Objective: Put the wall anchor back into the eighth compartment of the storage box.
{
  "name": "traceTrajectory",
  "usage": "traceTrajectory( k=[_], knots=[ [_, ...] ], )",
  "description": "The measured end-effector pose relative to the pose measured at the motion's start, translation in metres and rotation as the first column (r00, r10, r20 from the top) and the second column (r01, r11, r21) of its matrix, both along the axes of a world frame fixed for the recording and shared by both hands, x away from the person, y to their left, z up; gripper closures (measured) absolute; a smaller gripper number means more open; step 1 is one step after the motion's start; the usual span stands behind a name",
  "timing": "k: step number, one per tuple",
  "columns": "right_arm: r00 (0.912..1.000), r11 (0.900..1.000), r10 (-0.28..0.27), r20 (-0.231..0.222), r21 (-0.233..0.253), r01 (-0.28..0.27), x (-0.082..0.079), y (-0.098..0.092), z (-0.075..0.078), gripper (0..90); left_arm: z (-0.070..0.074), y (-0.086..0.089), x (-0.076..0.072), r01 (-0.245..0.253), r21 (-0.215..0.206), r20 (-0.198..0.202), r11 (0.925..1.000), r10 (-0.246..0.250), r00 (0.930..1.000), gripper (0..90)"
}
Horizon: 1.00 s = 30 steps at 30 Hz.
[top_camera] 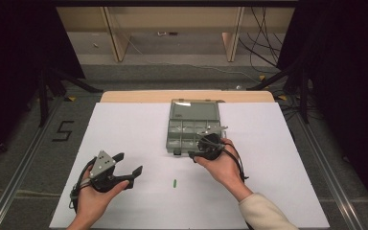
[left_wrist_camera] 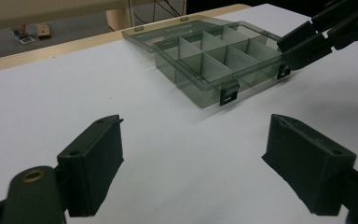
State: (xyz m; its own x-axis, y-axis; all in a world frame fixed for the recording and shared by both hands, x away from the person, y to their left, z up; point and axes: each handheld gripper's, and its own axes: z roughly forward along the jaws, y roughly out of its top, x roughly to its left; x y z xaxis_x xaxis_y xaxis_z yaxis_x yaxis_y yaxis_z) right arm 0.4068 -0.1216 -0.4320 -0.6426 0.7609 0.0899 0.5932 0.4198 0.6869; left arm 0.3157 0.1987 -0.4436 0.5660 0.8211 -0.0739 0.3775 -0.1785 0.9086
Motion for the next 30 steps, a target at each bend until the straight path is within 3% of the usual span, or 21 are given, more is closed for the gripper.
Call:
traceTrajectory(
  k=[12,30],
  knots=[
    [0.9989,1.000,0.028,-0.038,0.002,-0.028,-0.010,0.016,-0.007,42.8,0.000,0.000,0.000,-0.002,0.005,-0.002,1.0000,0.002,1.0000,18.2],
    [0.9908,0.995,0.083,-0.107,-0.039,-0.087,-0.024,0.037,-0.019,42.4,0.000,0.000,0.000,-0.002,0.005,-0.002,1.0000,0.002,1.0000,18.2]
  ],
)
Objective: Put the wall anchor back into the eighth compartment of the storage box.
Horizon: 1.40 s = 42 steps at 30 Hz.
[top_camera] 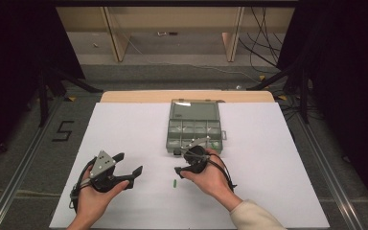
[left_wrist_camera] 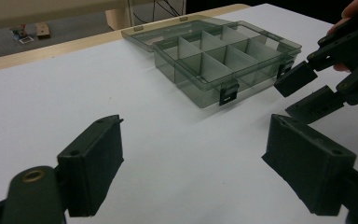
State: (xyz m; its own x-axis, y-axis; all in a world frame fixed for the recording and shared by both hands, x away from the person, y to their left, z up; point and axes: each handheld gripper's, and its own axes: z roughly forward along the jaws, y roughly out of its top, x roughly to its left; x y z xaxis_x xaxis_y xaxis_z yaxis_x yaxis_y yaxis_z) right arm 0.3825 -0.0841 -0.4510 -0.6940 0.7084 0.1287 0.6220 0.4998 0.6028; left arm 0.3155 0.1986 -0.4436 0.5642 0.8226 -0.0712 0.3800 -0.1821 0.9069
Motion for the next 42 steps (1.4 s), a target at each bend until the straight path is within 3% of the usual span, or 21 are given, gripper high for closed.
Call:
traceTrajectory(
  k=[25,36,42],
  knots=[
    [0.9967,0.996,0.057,-0.058,-0.060,-0.060,-0.013,0.022,-0.018,45.8,0.000,-0.001,0.000,-0.003,-0.001,-0.002,1.0000,0.003,1.0000,18.2],
    [0.9958,0.993,0.073,-0.054,-0.085,-0.077,-0.015,0.025,-0.023,46.6,0.000,0.000,0.000,0.009,0.011,0.006,0.9999,-0.009,0.9999,18.2],
    [0.9954,0.989,0.091,-0.030,-0.112,-0.094,-0.017,0.026,-0.023,49.3,0.000,0.000,0.000,0.007,0.006,0.003,1.0000,-0.007,1.0000,18.2]
  ],
)
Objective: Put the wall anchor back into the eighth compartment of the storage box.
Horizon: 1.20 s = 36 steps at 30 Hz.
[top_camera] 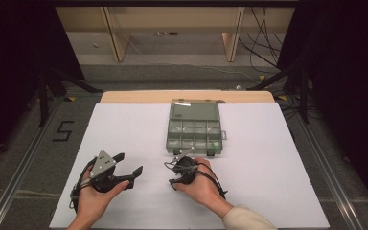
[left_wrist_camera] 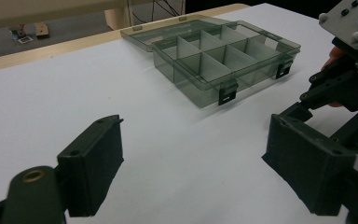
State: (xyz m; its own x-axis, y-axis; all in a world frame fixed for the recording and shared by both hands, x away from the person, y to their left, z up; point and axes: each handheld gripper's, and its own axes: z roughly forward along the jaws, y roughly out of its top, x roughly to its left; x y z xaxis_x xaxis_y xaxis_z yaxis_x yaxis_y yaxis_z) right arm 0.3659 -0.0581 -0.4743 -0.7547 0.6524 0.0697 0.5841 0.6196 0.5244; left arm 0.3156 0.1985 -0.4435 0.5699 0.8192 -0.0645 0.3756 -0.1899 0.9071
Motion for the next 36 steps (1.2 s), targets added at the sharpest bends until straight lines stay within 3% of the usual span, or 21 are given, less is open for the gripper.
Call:
traceTrajectory(
  k=[12,30,36],
  knots=[
    [0.9982,0.998,0.040,0.046,-0.056,-0.037,-0.0013,-0.0003,0.0003,60.4,0.0001,0.0003,0.0002,0.003,0.004,0.003,1.0000,-0.003,1.0000,18.2],
    [0.9993,0.997,0.038,0.003,-0.070,-0.037,0.0004,-0.0044,0.0037,83.6,0.0001,0.0003,0.0002,0.002,0.006,0.002,1.0000,-0.002,1.0000,18.3],
    [0.9990,0.997,0.044,0.000,-0.065,-0.043,0.0014,-0.0053,0.0036,84.3,0.0002,0.0003,0.0002,0.002,0.006,0.003,1.0000,-0.002,1.0000,18.3]
  ],
)
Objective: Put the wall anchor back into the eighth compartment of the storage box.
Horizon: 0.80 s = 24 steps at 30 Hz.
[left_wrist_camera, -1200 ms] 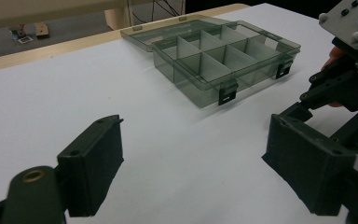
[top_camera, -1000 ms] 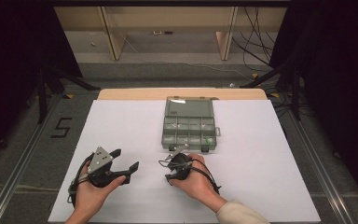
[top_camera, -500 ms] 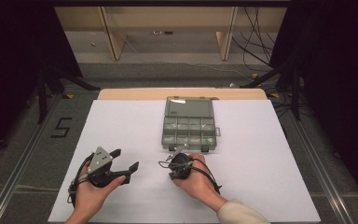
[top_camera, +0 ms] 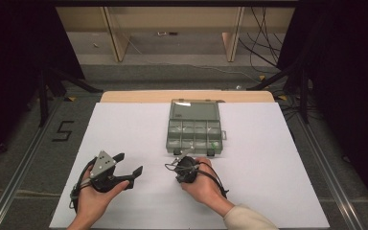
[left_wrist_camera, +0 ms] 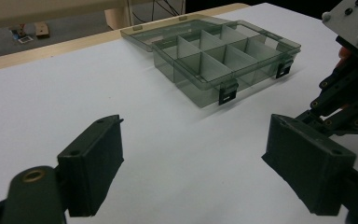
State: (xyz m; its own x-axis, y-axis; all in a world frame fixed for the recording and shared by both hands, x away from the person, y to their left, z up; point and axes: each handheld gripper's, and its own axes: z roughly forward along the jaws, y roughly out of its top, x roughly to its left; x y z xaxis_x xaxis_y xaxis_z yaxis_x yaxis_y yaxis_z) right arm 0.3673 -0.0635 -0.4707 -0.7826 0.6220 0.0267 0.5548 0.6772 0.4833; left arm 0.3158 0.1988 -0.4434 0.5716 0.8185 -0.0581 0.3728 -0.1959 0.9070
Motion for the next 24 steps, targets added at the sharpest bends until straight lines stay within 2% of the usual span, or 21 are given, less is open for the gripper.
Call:
traceTrajectory(
  k=[13,24],
  knots=[
    [1.0000,1.000,0.004,-0.006,0.007,-0.004,-0.0004,-0.0002,0.0014,84.5,-0.0002,0.0000,0.0001,0.000,0.000,-0.001,1.0000,0.000,1.0000,18.3],
    [0.9999,1.000,-0.004,0.012,0.023,0.004,0.0002,-0.0016,0.0062,84.5,-0.0002,0.0001,0.0001,0.000,0.000,-0.002,1.0000,0.000,1.0000,18.3]
  ],
)
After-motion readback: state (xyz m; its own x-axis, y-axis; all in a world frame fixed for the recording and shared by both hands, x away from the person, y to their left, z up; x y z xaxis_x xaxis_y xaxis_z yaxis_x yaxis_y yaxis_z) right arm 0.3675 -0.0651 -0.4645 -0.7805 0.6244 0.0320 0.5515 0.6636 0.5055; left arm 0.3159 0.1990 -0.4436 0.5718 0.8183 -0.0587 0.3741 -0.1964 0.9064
